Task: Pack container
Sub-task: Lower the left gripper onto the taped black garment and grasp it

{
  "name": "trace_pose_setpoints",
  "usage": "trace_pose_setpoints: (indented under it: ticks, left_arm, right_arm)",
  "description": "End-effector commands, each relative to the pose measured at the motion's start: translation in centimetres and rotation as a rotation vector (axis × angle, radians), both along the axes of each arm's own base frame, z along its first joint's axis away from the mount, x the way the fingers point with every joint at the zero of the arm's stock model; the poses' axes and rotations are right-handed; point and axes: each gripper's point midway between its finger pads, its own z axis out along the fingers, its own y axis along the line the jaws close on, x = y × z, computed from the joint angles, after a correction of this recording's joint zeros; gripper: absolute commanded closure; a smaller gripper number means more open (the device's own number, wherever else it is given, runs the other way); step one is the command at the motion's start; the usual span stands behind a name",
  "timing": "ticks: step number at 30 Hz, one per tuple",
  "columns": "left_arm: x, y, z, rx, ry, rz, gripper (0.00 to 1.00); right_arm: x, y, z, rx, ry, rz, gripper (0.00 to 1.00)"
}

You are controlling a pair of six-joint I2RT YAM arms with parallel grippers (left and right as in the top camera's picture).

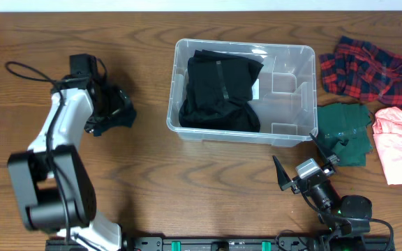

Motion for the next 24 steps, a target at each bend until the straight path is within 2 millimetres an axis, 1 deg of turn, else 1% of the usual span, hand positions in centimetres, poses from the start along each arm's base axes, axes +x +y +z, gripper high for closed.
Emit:
trace_pose_setpoints:
  ticks: [1,8,13,16,24]
  left_arm:
    - [0.3,-0.1,1.6,-0.008,-0.048,0.025,0.02]
    - [1.6,0.2,1.0,-0.018,-0.083,0.094,0.02]
    - [2.5,0.9,0.0,-0.004,-0.094,0.170,0.02]
    - [2.9,1.1,-1.1,-0.001,-0.091,0.185,0.02]
    - [3.0,1.1,-5.0,-0.008,-0.026,0.197,0.02]
  right_arm:
    - [-0.1,0.2,0.0,-0.009,-0.005,0.012,0.01]
    - [-0.1,0.2,0.0,-0.009,-0.005,0.011,0.01]
    - [-0.1,0.2,0.0,-0.009,-0.005,0.011,0.01]
    - [-0.1,0.2,0.0,-0.008,-0.005,0.012,0.01]
    - [-0.1,0.2,0.0,-0.009,-0.005,0.011,0.01]
